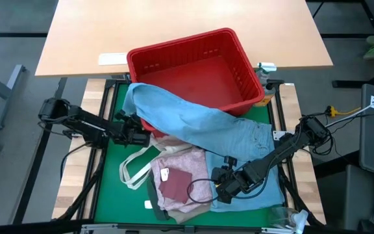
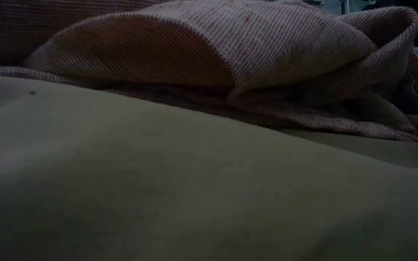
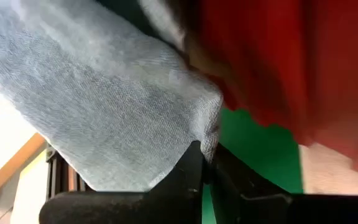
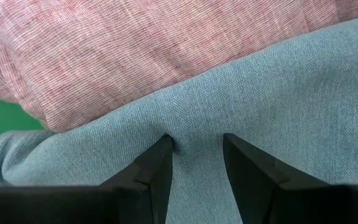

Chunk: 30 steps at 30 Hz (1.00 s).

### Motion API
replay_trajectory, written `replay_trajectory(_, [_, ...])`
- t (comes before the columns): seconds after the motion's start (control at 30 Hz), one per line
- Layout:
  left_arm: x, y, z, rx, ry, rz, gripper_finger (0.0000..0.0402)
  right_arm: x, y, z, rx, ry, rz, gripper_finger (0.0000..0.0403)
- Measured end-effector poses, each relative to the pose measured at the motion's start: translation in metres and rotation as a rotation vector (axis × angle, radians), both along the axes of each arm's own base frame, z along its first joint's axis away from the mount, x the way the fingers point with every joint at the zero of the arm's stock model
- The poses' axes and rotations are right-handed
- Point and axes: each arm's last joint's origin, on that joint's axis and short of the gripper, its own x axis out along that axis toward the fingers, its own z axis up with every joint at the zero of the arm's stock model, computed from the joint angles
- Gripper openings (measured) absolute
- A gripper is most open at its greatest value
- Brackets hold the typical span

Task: Fold laundry
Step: Fold the blue jeans

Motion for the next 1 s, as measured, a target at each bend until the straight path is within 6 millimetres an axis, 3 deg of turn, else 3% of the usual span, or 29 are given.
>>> replay_trajectory(0.33, [0.008,-0.028,0.035,-0.058,-0.003,-0.049,0.0003,0.0,0.0,0.0,-0.002,0.002,0.0,0.0143])
replay_trajectory(0.73, [-0.016,-0.049,0.082,-0.024,0.005,0.086,0.0001,0.0,-0.001,0.0,-0.025,-0.014,-0.009,0.0143])
replay_trajectory(1.0, [0.001,-0.074,0.13,-0.115,-0.114,-0.04,0.0001,0.0,-0.001,0.0,-0.035,-0.022,-0.013,0.0143])
